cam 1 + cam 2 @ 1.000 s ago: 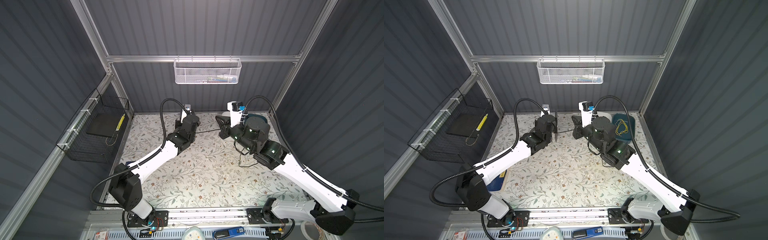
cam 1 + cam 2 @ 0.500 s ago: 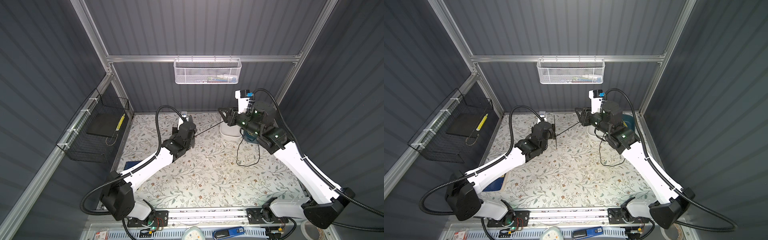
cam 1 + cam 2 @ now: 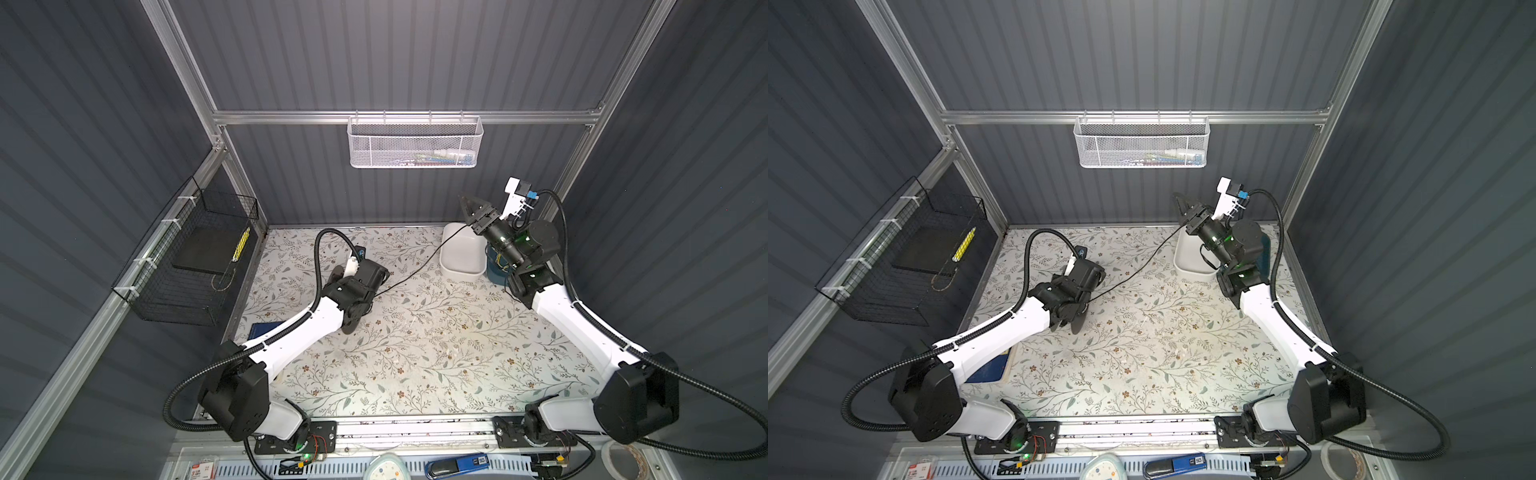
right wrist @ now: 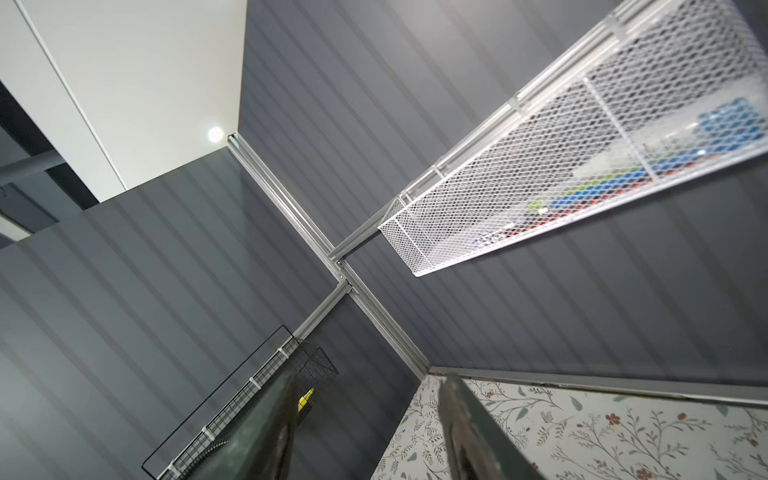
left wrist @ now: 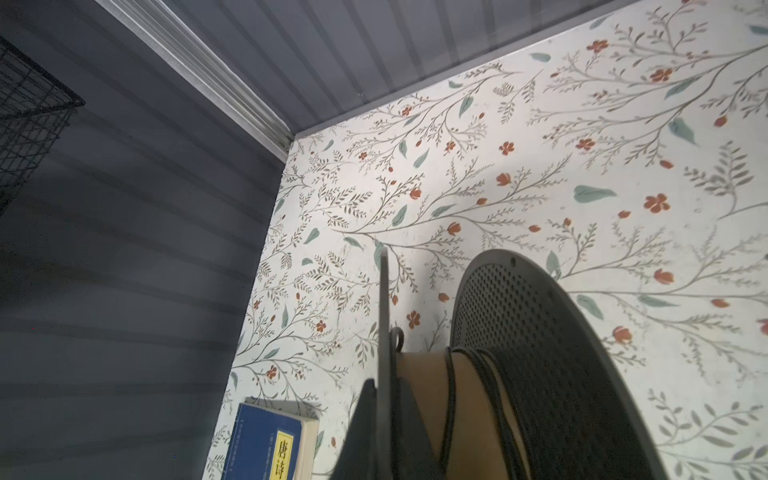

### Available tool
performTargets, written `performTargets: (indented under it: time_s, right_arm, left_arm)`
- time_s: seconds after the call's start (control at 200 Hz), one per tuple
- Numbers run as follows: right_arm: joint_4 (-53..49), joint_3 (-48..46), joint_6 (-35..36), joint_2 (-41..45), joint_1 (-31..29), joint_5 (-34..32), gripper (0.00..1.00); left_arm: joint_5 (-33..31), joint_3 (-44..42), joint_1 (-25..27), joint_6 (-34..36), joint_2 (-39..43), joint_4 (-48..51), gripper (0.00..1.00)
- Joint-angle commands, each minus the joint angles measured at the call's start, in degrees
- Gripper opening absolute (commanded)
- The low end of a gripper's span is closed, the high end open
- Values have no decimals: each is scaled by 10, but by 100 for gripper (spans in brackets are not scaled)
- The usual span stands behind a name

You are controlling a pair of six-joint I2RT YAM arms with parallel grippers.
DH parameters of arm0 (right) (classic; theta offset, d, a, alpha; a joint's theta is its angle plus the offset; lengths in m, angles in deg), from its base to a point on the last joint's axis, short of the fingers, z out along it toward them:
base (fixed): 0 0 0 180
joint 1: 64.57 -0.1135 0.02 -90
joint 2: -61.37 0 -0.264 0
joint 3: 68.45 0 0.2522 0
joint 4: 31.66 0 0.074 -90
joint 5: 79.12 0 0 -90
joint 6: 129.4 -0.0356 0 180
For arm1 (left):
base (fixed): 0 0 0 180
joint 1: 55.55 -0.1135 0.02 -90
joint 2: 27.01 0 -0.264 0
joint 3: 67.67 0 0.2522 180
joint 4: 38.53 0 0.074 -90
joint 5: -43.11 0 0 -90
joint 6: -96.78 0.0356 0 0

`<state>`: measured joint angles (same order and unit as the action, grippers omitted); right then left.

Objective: Wrap the cables

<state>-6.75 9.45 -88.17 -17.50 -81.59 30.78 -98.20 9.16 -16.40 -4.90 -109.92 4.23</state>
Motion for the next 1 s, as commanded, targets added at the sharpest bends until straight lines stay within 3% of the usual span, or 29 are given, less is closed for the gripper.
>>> performTargets:
  time_s: [0.0, 0.195, 0.415, 0.51, 0.63, 0.795, 0.995]
  right_arm:
    - [22, 17, -10, 26, 38, 16, 57]
    - [-121, 91, 7, 48, 121, 54, 57]
    - [-207, 117, -8, 46, 192, 71, 47]
    - [-236, 117, -7, 50, 215, 70, 36]
    - [-275, 125, 11, 57, 221, 54, 0]
    - [-299, 186, 29, 26, 213, 41, 0]
    - [-364, 338, 91, -82, 191, -36, 0]
  left_arm:
    - [-47, -4, -3, 3, 30, 17, 0]
    - [-33, 2, -18, 21, 4, 5, 0]
    - [-31, 9, -25, 39, -5, -4, 0]
    - [-26, 9, -29, 42, -3, -6, 0]
    - [-15, 15, -29, 55, -5, 0, 0]
    - [42, 22, -29, 83, -6, 20, 0]
    - [128, -4, -10, 143, 31, 37, 0]
